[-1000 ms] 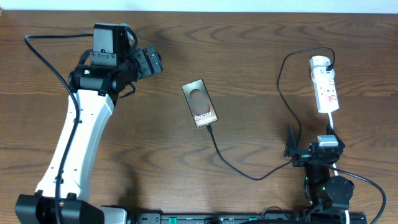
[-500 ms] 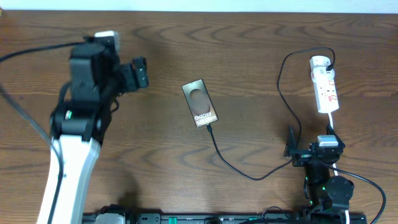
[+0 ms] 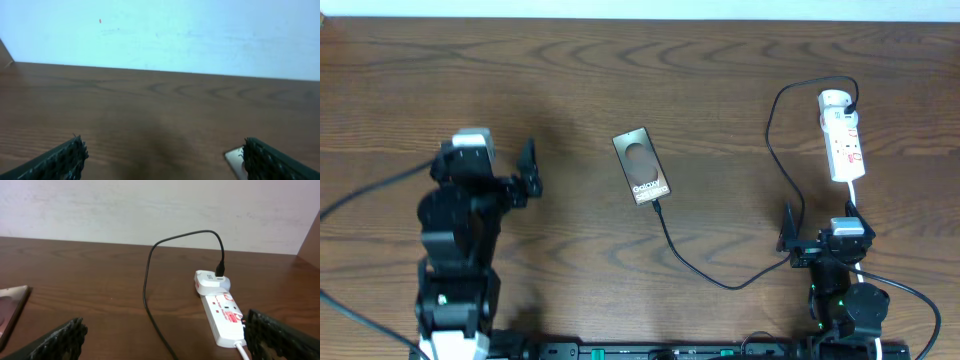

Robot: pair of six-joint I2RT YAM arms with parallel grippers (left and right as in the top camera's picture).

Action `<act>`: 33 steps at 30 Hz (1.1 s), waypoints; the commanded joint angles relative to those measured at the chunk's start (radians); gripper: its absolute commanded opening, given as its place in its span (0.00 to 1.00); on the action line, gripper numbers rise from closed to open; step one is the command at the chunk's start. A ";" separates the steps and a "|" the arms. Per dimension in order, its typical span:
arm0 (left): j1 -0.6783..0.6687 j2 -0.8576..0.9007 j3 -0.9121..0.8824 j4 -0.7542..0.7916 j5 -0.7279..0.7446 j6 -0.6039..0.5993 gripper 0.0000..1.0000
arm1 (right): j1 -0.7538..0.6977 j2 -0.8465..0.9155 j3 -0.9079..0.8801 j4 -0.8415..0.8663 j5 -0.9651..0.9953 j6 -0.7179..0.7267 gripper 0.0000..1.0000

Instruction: Plug charger to phone and switch on socket

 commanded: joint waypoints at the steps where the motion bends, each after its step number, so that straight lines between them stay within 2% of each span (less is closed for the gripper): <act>1: 0.006 -0.085 -0.080 0.026 0.014 0.103 0.97 | 0.008 -0.007 -0.002 -0.004 0.008 -0.009 0.99; 5: 0.006 -0.189 -0.175 0.038 0.024 0.183 0.97 | 0.008 -0.007 -0.002 -0.004 0.008 -0.009 0.99; 13: 0.006 -0.372 -0.328 0.066 0.012 0.227 0.97 | 0.008 -0.007 -0.002 -0.004 0.008 -0.009 0.99; 33: 0.050 -0.671 -0.545 0.066 -0.039 0.219 0.97 | 0.008 -0.007 -0.002 -0.004 0.008 -0.009 0.99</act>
